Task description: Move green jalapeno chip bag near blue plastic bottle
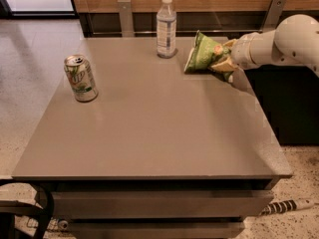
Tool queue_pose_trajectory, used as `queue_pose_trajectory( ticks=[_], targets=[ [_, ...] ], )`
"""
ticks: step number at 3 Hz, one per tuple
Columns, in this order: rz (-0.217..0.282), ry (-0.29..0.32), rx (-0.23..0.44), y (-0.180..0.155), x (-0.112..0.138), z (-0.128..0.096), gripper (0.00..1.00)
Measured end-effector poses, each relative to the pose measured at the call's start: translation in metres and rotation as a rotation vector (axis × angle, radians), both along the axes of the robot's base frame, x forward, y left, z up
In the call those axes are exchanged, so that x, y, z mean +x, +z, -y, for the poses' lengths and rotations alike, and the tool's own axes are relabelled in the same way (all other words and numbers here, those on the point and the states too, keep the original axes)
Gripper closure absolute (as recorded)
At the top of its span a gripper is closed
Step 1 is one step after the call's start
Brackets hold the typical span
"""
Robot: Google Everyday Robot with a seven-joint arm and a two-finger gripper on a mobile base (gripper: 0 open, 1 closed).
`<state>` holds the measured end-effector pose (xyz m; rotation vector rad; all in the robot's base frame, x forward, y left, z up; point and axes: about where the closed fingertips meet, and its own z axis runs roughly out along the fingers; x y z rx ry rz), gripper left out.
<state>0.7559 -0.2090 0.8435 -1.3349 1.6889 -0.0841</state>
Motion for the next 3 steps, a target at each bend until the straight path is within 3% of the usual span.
queue_pose_trajectory(
  ticks=[2,3],
  targets=[
    [-0.003,0.003,0.003,-0.0032,0.0015,-0.0026,0.60],
    [-0.004,0.005,0.004,-0.0040,0.0017,-0.0037,0.29]
  ],
)
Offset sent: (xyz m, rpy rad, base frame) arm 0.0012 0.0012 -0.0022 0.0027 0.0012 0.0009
